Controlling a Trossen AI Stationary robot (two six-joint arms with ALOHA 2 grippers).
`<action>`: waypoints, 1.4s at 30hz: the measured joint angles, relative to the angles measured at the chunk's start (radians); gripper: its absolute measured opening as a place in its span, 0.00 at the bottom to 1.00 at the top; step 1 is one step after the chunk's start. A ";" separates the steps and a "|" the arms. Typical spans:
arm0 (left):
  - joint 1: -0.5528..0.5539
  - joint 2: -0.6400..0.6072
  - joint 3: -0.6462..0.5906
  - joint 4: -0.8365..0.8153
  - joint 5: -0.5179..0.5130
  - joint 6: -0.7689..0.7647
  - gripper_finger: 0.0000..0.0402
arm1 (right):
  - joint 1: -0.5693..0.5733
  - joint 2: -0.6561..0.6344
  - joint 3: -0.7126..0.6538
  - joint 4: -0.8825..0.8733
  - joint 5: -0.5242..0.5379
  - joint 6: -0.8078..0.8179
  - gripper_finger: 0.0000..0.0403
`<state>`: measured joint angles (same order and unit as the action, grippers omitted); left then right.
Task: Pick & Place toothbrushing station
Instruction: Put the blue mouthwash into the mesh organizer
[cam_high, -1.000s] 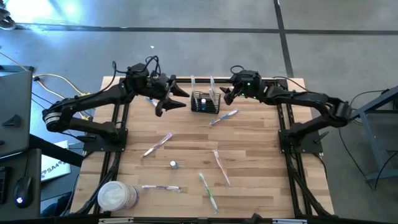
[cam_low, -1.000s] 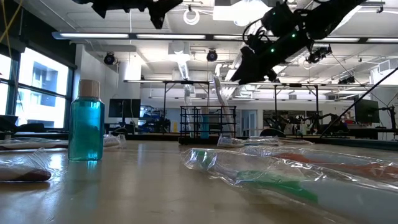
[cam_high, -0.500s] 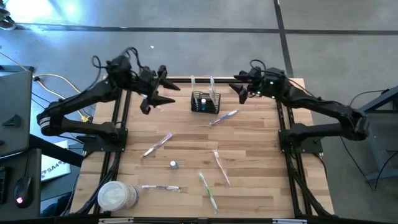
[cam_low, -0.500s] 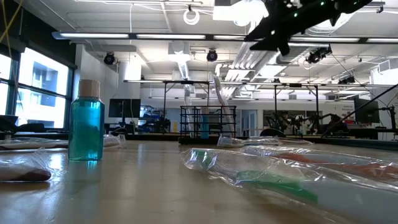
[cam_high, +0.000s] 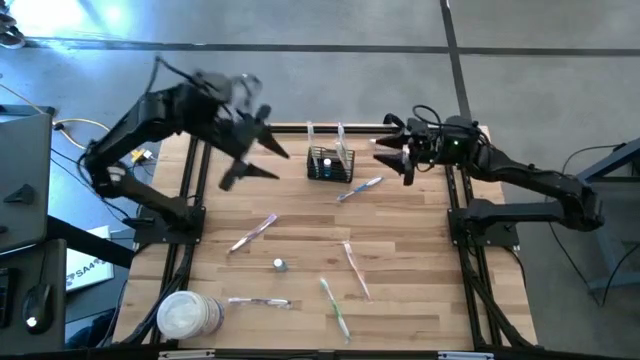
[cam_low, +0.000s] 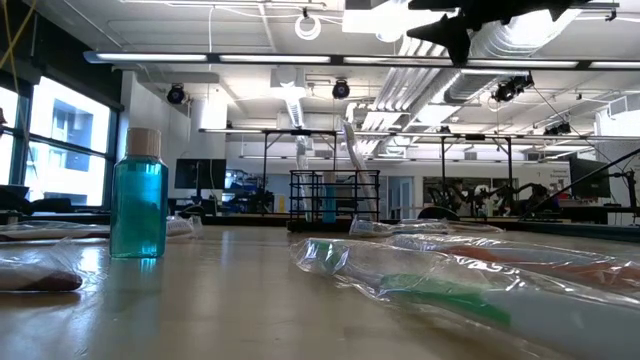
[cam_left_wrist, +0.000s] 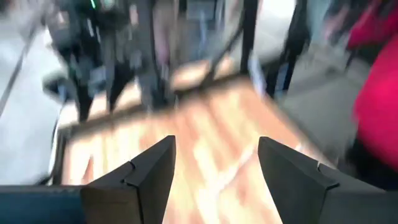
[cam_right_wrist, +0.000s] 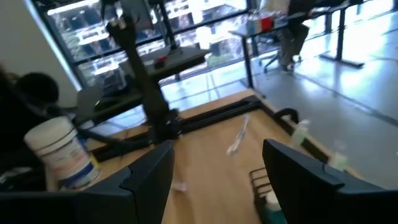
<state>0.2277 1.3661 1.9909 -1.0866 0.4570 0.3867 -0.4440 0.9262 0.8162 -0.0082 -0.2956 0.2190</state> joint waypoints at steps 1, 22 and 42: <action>-0.031 0.028 0.046 -0.088 -0.060 0.020 0.56 | 0.014 0.000 0.000 -0.005 0.000 0.002 0.59; -0.365 0.175 0.112 -0.484 -0.106 -0.360 0.56 | 0.280 0.005 0.000 0.000 0.080 0.266 0.59; -0.516 0.175 -0.140 -0.477 -0.208 -0.394 0.56 | 0.564 0.012 0.000 -0.003 0.356 0.337 0.59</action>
<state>-0.2886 1.5410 1.8508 -1.5639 0.2491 -0.0070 0.1204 0.9386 0.8158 -0.0116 0.0601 0.5556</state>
